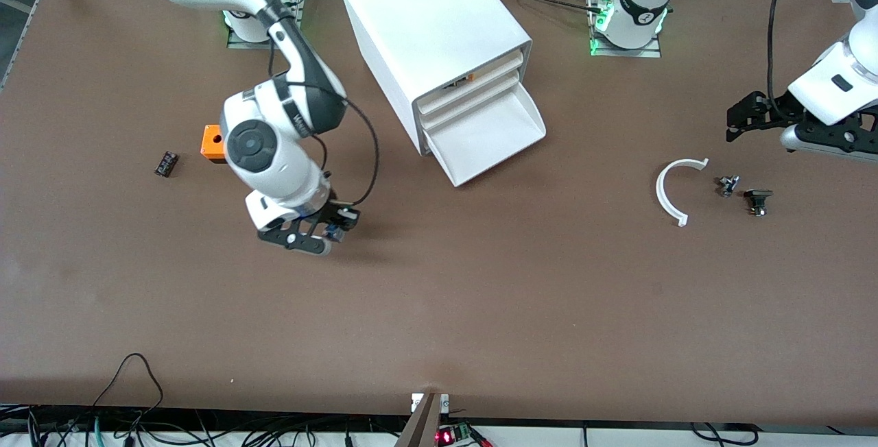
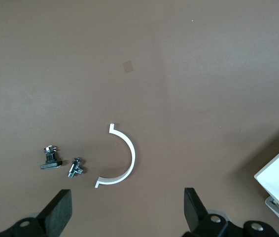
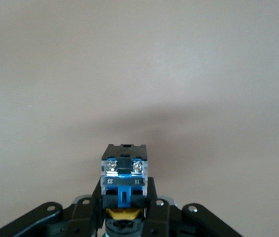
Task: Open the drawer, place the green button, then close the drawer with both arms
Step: 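Lift the green push button with the right gripper while the left withdraws, then carry the push button with the right gripper over the open drawer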
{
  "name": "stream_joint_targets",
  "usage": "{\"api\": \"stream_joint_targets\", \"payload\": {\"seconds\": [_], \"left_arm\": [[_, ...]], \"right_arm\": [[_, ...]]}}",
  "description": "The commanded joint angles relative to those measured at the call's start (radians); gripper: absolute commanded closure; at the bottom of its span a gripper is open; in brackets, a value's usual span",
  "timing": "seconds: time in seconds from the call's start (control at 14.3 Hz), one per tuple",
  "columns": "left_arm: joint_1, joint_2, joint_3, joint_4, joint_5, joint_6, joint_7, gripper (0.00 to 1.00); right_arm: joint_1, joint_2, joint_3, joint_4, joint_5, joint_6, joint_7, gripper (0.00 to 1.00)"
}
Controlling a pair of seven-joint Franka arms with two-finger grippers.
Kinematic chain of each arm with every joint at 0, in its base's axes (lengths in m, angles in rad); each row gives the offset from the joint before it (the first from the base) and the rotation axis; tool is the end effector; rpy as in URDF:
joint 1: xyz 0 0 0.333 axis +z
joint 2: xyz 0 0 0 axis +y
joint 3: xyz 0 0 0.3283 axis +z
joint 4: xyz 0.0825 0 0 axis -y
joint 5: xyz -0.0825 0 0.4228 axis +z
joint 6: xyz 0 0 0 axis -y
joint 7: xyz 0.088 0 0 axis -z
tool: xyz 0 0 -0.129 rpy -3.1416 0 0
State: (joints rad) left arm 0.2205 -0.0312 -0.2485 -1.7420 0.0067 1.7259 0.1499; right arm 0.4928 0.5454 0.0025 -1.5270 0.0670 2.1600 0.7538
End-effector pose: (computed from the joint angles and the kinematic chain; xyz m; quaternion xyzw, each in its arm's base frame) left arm 0.5923 -0.0175 0.5582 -0.9960 0.0893 -0.0066 0.0076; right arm 0.6583 0.3598 0.3192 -0.9879 0.1461 -0.0184 0.0493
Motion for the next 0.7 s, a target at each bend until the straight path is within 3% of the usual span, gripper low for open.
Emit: {"api": "stream_joint_targets", "payload": {"seconds": [0.0, 0.28, 0.63], "left_arm": [[-0.013, 0.004, -0.002, 0.016, 0.032, -0.019, -0.036, 0.00], [-0.016, 0.005, -0.002, 0.016, 0.032, -0.017, -0.036, 0.00], [-0.019, 0.005, -0.002, 0.016, 0.032, -0.017, -0.036, 0.00]], "right_arm": [[0.044, -0.002, -0.006, 0.027, 0.011, -0.025, 0.119, 0.88], [0.119, -0.002, -0.009, 0.031, 0.011, -0.029, 0.304, 0.89], [0.158, 0.031, -0.009, 0.131, 0.011, -0.083, 0.458, 0.89]]}}
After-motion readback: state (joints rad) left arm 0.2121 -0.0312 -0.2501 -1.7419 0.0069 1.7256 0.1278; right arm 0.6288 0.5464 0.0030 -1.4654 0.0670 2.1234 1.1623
